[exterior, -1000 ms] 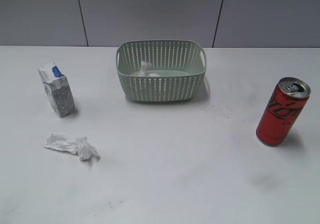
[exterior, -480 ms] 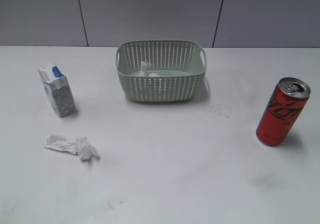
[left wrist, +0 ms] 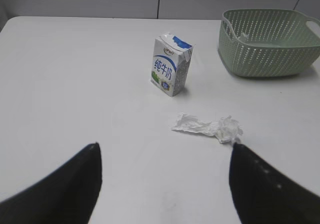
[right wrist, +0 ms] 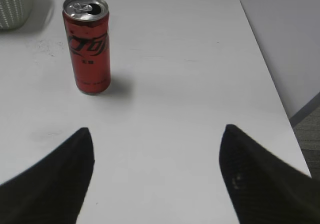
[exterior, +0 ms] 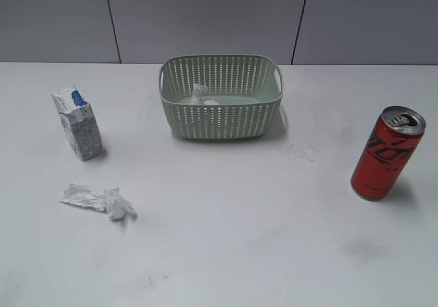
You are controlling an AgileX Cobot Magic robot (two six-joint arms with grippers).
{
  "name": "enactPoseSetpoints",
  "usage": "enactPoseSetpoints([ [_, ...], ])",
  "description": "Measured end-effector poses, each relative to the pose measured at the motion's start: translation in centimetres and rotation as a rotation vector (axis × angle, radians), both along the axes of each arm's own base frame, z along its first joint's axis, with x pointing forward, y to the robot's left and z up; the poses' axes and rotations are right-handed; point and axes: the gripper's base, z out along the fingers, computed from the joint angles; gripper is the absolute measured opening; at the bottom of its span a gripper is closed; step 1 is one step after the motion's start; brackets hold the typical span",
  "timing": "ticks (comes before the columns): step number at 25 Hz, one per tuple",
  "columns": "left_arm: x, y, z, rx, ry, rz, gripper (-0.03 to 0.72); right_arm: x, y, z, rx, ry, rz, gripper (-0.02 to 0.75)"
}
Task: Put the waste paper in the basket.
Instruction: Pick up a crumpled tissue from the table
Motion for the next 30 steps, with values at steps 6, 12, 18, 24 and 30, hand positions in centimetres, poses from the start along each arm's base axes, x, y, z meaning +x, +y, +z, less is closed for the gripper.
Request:
enactPoseSetpoints([
  [6, 0.0, 0.0, 0.0, 0.009, -0.004, -0.004, 0.588, 0.0, 0.0, 0.0, -0.002, 0.000, -0.002, 0.592],
  [12, 2.1, -0.1, 0.4, 0.070, 0.087, -0.007, 0.609, 0.0, 0.0, 0.0, -0.002, 0.000, -0.002, 0.592],
  [18, 7.2, -0.9, 0.4, 0.207, 0.257, -0.103, 0.617, 0.0, 0.0, 0.0, -0.003, 0.000, -0.003, 0.592],
  [24, 12.7, -2.0, -1.3, 0.348, 0.433, -0.268, 0.610, 0.0, 0.0, 0.0, -0.004, 0.000, -0.003, 0.592],
  [30, 16.4, -4.4, -3.3, 0.424, 0.568, -0.449, 0.594, 0.0, 0.0, 0.0, -0.004, 0.000, -0.004, 0.592],
])
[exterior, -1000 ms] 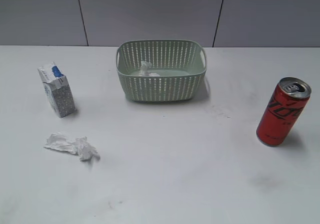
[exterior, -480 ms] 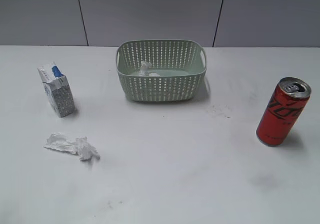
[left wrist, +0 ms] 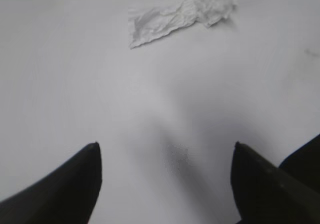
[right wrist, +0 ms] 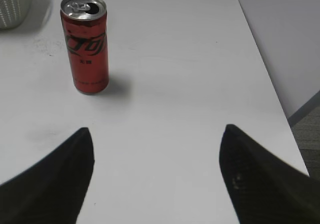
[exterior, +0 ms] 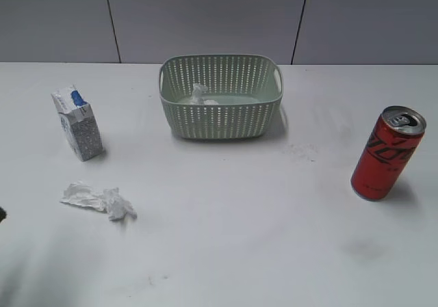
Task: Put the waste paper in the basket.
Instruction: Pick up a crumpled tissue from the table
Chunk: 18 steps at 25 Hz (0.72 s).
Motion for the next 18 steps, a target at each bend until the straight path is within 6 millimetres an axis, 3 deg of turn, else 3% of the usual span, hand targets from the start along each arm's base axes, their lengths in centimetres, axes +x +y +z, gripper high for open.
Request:
enactPoseSetpoints([
  [6, 3.8, -3.1, -0.8, 0.038, 0.075, -0.096, 0.594, 0.0, 0.0, 0.0, 0.000, 0.000, 0.000, 0.592],
  [10, 4.9, -5.8, -1.9, 0.197, 0.079, -0.359, 0.592, 0.0, 0.0, 0.0, 0.000, 0.000, 0.000, 0.592],
  [14, 5.8, -8.4, -3.7, 0.262, 0.099, -0.565, 0.592, 0.0, 0.0, 0.0, 0.000, 0.000, 0.000, 0.592],
  [18, 7.6, -9.3, -6.2, 0.328, 0.153, -0.653, 0.592, 0.0, 0.0, 0.0, 0.000, 0.000, 0.000, 0.592],
])
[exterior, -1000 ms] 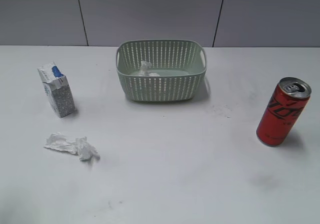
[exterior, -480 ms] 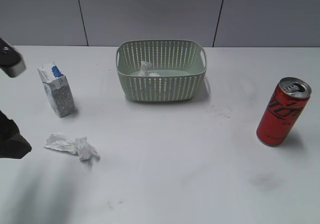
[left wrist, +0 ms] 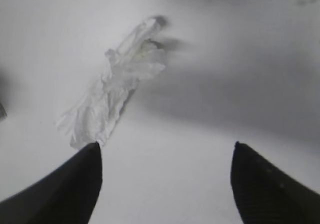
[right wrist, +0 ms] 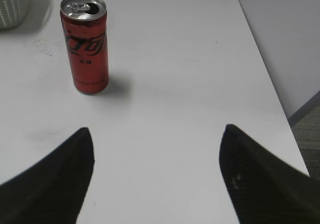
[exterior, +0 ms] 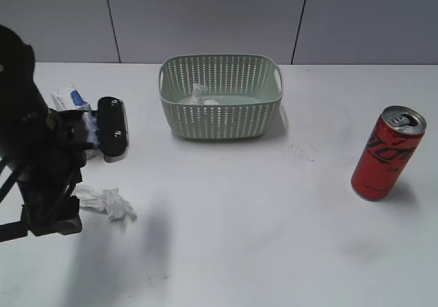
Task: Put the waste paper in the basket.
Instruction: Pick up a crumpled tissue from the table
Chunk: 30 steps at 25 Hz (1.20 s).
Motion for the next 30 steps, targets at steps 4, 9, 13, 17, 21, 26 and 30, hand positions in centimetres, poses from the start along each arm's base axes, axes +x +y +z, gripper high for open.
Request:
enactPoseSetpoints([
  [4, 1.8, -0.8, -1.5, 0.024, -0.025, -0.044, 0.592, 0.0, 0.0, 0.0, 0.000, 0.001, 0.000, 0.592],
  [9, 3.5, -2.2, -2.5, -0.012, -0.027, -0.034, 0.591, 0.0, 0.0, 0.0, 0.000, 0.000, 0.000, 0.592],
  [13, 3.9, -3.0, -4.1, -0.033, 0.034, -0.027, 0.590, 0.0, 0.0, 0.0, 0.000, 0.000, 0.000, 0.592],
  [17, 3.9, -3.1, -6.2, -0.007, 0.093, -0.027, 0.590, 0.0, 0.0, 0.0, 0.000, 0.000, 0.000, 0.592],
  [21, 4.2, -3.3, -7.1, -0.013, 0.094, -0.018, 0.589, 0.0, 0.0, 0.0, 0.000, 0.000, 0.000, 0.592],
  [26, 4.4, -3.6, -7.1, -0.051, 0.072, 0.010, 0.501, 0.0, 0.0, 0.0, 0.000, 0.000, 0.000, 0.592],
  [30, 4.4, -3.8, -7.1, -0.069, 0.084, 0.031, 0.239, 0.0, 0.0, 0.0, 0.001, 0.000, 0.000, 0.592],
])
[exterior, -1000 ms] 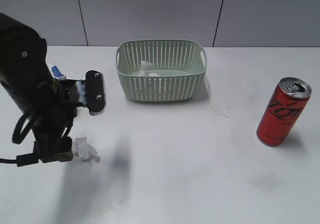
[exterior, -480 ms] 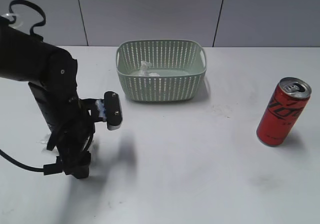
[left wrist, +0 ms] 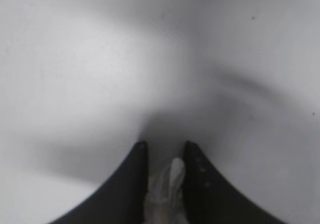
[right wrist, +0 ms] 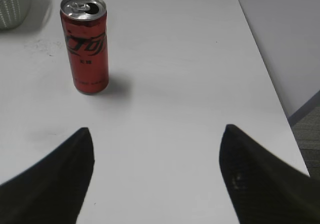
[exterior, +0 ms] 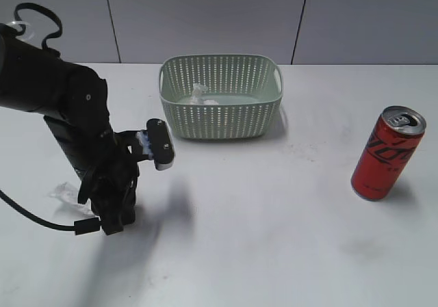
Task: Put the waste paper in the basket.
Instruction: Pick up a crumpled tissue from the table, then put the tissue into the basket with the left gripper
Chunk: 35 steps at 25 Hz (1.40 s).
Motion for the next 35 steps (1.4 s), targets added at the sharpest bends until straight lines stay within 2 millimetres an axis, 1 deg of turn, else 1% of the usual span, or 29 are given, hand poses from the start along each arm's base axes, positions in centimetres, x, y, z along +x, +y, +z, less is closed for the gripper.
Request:
enactPoseSetpoints([
  [1, 0.0, 0.0, 0.0, -0.005, 0.003, 0.006, 0.162, 0.0, 0.0, 0.0, 0.000, 0.000, 0.000, 0.592],
  [2, 0.0, -0.1, 0.0, -0.010, 0.006, 0.012, 0.107, 0.0, 0.0, 0.0, 0.000, 0.000, 0.000, 0.592],
  [3, 0.0, -0.1, 0.0, -0.013, 0.007, 0.017, 0.063, 0.0, 0.0, 0.0, 0.000, 0.000, 0.000, 0.592],
  [4, 0.0, -0.1, 0.0, -0.015, 0.011, 0.028, 0.037, 0.0, 0.0, 0.0, 0.000, 0.000, 0.000, 0.592],
  [6, -0.1, -0.1, 0.0, -0.015, 0.022, 0.052, 0.017, 0.0, 0.0, 0.0, 0.000, 0.000, 0.000, 0.592],
  [9, -0.4, 0.0, 0.3, -0.007, 0.049, 0.067, 0.008, 0.0, 0.0, 0.0, 0.000, 0.000, 0.000, 0.592],
  [12, -0.7, 0.1, 1.5, -0.012, 0.055, 0.082, 0.008, 0.0, 0.0, 0.0, 0.001, 0.000, 0.000, 0.592],
  [20, -1.3, 0.4, 7.1, -0.113, -0.020, 0.304, 0.007, 0.0, 0.0, 0.0, 0.001, 0.000, 0.000, 0.589],
  [23, -0.9, 0.1, 9.3, -0.146, -0.034, 0.344, 0.007, 0.0, 0.0, 0.0, 0.001, 0.000, 0.000, 0.589],
  [25, -0.1, -0.5, 10.9, -0.182, -0.060, 0.364, 0.006, 0.0, 0.0, 0.0, 0.001, 0.000, 0.000, 0.589],
  [28, 1.5, -1.5, 14.0, -0.271, -0.148, 0.386, 0.006, 0.0, 0.0, 0.0, 0.001, 0.000, 0.000, 0.589],
  [32, 4.1, -2.8, 18.4, -0.471, -0.374, 0.416, 0.006, 0.0, 0.0, 0.0, 0.001, 0.000, 0.000, 0.589],
  [35, 5.9, -3.5, 20.8, -0.667, -0.567, 0.472, 0.006, 0.0, 0.0, 0.0, 0.001, 0.000, 0.000, 0.589],
])
